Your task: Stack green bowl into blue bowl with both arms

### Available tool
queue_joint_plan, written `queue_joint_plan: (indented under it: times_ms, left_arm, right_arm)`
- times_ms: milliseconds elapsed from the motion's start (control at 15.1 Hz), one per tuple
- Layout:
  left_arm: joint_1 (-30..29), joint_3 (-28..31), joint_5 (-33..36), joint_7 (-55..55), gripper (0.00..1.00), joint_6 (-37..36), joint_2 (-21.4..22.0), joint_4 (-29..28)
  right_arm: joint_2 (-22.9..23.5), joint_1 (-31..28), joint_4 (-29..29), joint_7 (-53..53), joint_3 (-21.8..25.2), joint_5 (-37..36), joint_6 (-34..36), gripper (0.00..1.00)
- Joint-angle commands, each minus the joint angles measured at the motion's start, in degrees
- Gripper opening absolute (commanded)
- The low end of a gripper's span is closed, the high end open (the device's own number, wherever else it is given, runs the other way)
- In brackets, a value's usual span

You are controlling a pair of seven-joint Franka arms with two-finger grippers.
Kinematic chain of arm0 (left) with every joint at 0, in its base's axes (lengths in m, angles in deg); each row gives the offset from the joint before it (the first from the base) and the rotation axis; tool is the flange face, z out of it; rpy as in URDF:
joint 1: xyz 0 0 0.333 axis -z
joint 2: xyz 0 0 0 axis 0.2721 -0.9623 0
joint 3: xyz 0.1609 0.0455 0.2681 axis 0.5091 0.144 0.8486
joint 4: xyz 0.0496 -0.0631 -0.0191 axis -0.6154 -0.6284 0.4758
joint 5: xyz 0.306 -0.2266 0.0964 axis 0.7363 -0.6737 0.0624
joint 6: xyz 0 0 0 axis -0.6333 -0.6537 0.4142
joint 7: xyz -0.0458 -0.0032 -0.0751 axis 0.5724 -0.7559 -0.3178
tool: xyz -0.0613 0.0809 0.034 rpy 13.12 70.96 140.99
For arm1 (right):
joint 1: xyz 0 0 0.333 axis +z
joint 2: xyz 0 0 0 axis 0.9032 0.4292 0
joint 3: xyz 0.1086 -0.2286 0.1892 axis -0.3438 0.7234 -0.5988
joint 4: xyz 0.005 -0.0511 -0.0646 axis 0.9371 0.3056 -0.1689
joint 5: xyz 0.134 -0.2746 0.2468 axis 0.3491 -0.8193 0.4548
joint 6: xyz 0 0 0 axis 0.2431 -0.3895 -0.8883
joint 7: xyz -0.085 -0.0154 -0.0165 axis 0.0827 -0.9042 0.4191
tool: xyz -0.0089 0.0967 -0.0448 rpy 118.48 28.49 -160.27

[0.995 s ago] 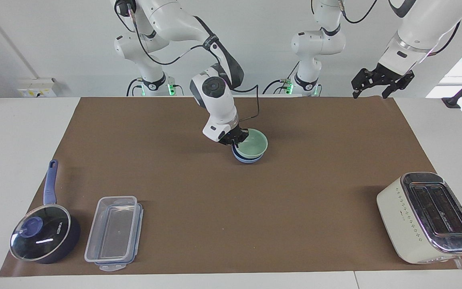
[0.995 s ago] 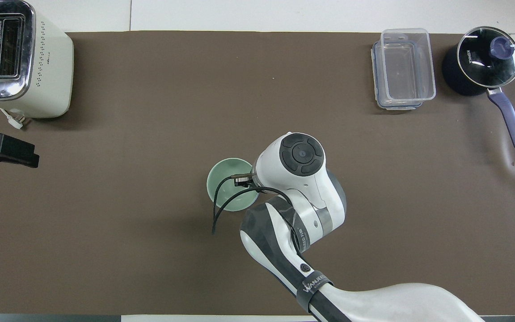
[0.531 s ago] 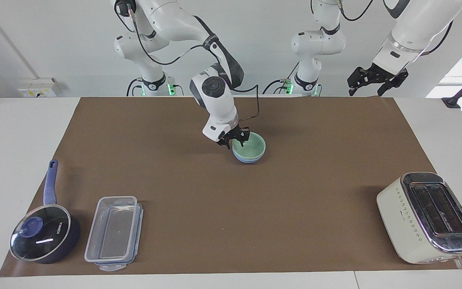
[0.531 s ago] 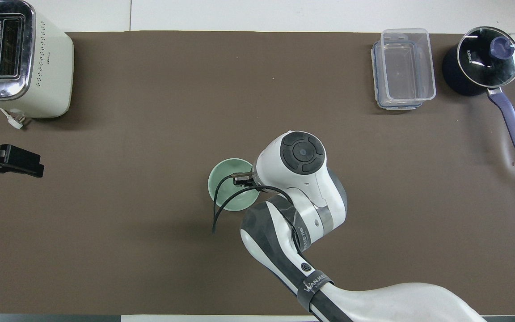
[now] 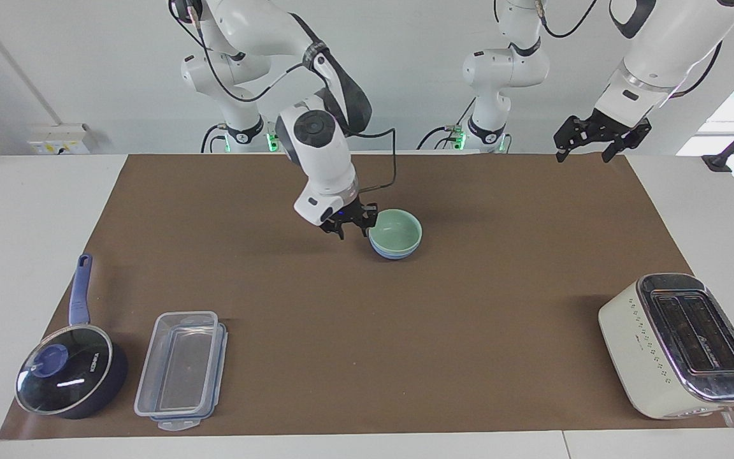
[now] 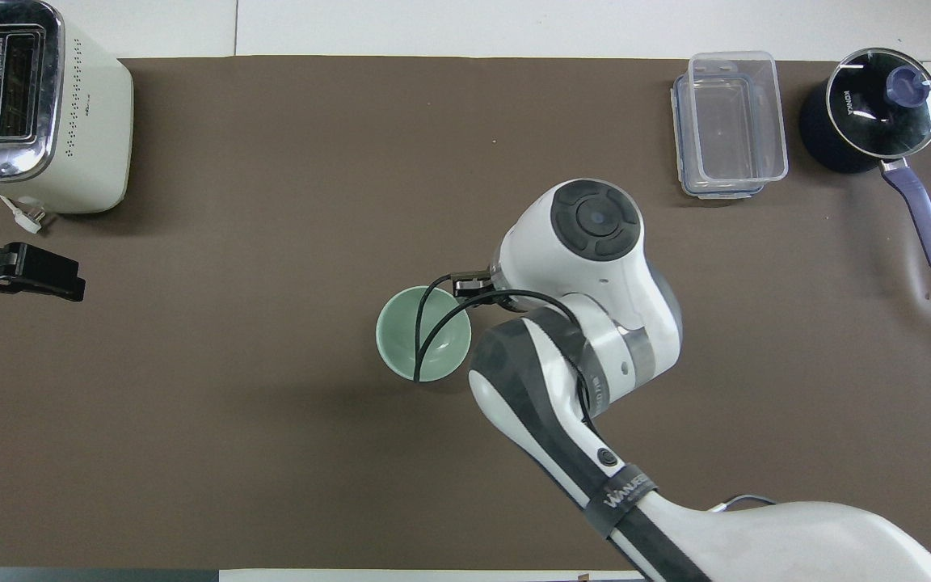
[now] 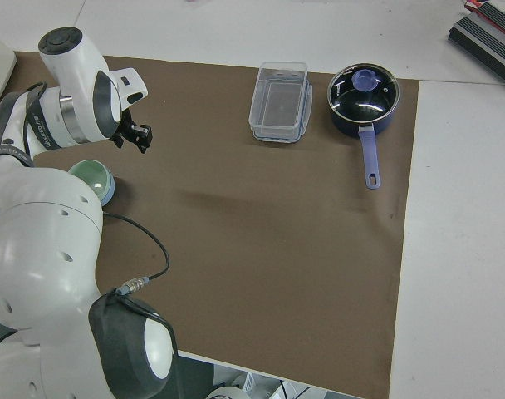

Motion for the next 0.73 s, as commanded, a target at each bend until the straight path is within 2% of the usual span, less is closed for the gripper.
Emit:
queue_joint_plan:
  times_ms: [0, 199, 531, 597, 663]
  left_arm:
    - [0.35, 0.26, 0.54, -0.11, 1.00, 0.22, 0.69, 0.25]
    - [-0.52, 0.17, 0.63, -0.81, 1.00, 0.13, 1.21, 0.25]
    - [-0.61, 0.17, 0.63, -0.47, 1.00, -0.31, 1.30, -0.10]
    - [-0.61, 0.17, 0.63, -0.38, 1.00, -0.22, 1.30, -0.10]
    - [-0.61, 0.17, 0.63, -0.29, 1.00, -0.31, 1.39, -0.19]
  right_arm:
    - [-0.38, -4.67, -7.03, 6.36, -0.56, -4.05, 8.49, 1.00]
    - [-1.43, -10.38, -13.45, 11.67, -0.47, -6.53, 19.05, 1.00]
    - [-3.90, -17.33, -17.41, 18.09, -0.38, -9.52, 30.04, 1.00]
    - [-4.16, -18.30, -17.86, 18.35, -0.47, -9.61, 30.85, 1.00]
    - [-5.64, -18.31, -15.95, 18.36, -0.47, -9.61, 30.33, 1.00]
